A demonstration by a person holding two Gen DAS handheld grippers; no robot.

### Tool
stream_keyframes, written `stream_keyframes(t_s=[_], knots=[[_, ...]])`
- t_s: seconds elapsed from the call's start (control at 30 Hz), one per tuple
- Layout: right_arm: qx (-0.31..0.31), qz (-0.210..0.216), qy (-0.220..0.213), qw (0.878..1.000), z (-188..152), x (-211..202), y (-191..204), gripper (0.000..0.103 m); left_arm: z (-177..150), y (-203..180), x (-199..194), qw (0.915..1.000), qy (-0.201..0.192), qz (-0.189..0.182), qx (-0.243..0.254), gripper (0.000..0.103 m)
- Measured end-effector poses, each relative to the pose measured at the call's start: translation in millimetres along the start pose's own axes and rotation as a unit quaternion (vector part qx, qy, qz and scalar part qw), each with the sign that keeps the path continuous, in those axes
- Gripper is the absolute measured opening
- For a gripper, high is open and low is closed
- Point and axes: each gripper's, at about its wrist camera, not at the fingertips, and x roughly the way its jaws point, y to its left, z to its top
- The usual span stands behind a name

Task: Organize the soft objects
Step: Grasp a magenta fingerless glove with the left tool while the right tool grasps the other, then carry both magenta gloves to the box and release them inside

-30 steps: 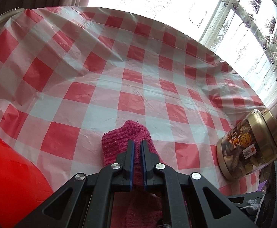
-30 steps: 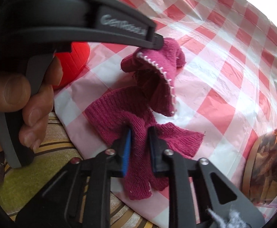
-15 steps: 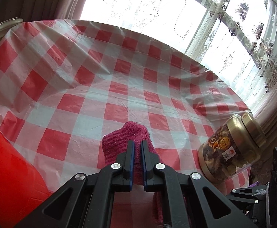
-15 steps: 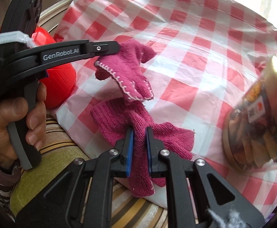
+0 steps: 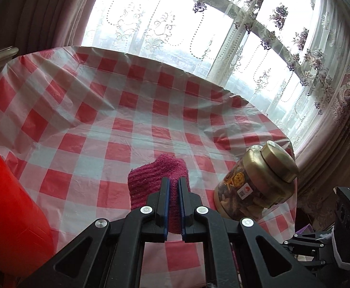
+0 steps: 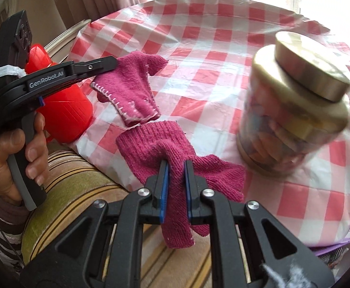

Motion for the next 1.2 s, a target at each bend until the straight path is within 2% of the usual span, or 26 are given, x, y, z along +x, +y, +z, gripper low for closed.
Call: stream_keyframes(t_s=[0.4,0.67,0.93,1.2], knots=[[0.062,-0.036,-0.028,0.997,-42.0,-59.4,-44.7,0.015,-18.8,-75.0,-18.5,0.9976,0.011,-0.049,0.047,0.007],[0.121,-0.068,-0.055,0.989,-86.2,-110.3,-87.8,0.015,-40.4,-145.3,-23.6,0.9899,0.032,-0.099,0.096,0.007],[0.185,-0.134,-0.074,0.971,-140.7,-164.0,-135.4,0.015,-71.2,-222.5,-22.7,0.9732,0.07,-0.164,0.145,0.007],[0.247,-0.221,-0.062,0.941,-196.8,-197.7,-173.6,0.016,-119.6,-299.8,-12.2,0.9441,0.132,-0.227,0.199,0.007]])
